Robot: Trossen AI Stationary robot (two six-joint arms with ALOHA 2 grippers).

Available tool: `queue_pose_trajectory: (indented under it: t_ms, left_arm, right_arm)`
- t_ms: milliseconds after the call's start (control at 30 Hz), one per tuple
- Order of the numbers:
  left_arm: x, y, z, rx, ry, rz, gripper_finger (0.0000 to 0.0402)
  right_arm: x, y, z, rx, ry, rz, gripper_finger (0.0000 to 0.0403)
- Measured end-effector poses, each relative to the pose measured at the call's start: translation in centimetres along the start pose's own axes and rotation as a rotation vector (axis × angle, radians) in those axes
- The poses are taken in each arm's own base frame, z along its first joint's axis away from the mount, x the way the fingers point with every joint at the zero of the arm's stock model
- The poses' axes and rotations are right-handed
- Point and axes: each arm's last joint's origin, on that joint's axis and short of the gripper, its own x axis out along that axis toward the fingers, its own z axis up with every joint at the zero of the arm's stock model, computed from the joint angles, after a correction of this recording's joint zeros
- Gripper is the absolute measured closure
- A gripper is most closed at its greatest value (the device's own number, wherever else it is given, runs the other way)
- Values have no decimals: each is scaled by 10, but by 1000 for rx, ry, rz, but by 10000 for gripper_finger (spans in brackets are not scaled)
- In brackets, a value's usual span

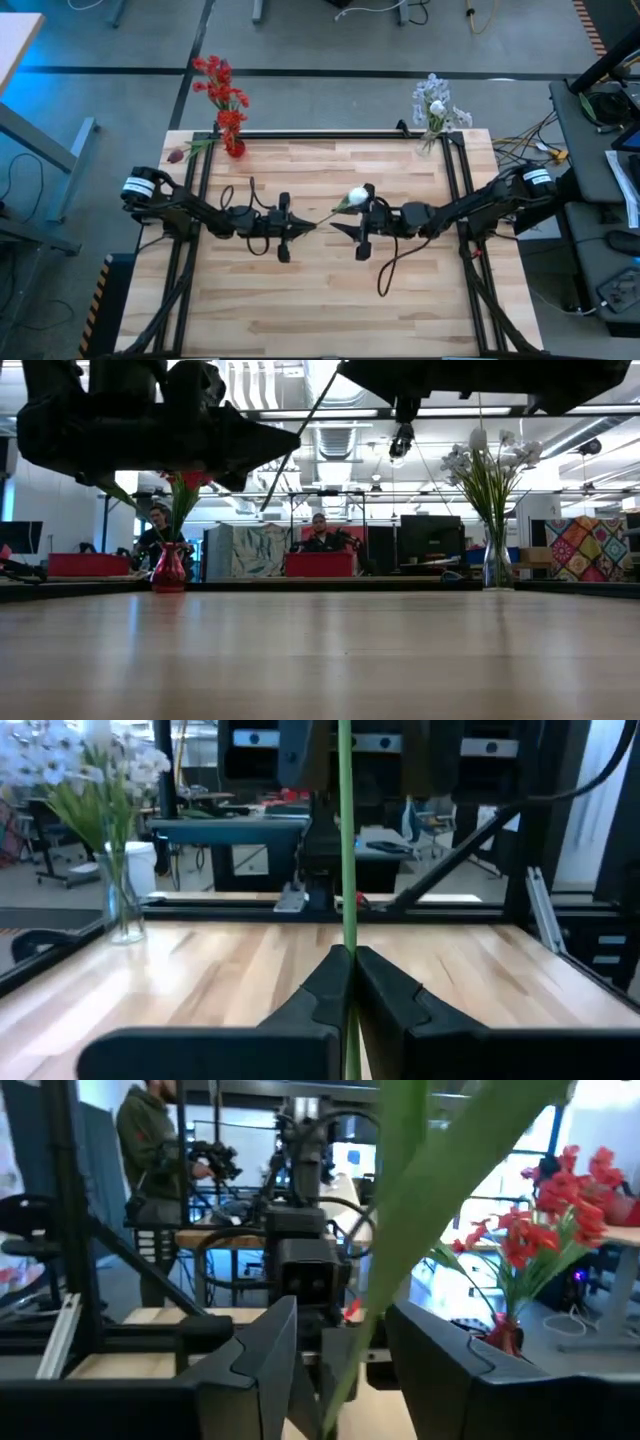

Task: Sort flowers into vase by color
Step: Put the white tulip into the transparent flower vase

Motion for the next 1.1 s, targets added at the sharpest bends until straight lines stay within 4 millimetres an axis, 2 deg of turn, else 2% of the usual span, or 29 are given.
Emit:
queue_pose_trajectory:
  t_ms: [133, 367, 500, 633, 833, 1100]
  left_arm:
    - [0, 1, 0, 0, -3, 3, 401]
    - [-1, 2, -1, -12, -4, 9, 401]
    - [-1, 2, -1, -19, -5, 14, 391]
    - [-3, 2, -3, -17, 9, 16, 363]
    - [-13, 5, -8, 5, 32, 70, 314]
    - [-32, 9, -4, 4, 20, 93, 277]
  right_arm:
    - [2, 2, 3, -23, -12, -4, 285]
    - [3, 2, 5, -46, -22, -21, 384]
    - [2, 1, 8, -68, -22, -54, 388]
    - [-3, -2, 19, -98, -7, -86, 389]
    - [-28, -17, 51, -151, 88, -238, 390]
    - [-84, -46, 90, -239, 234, -565, 390]
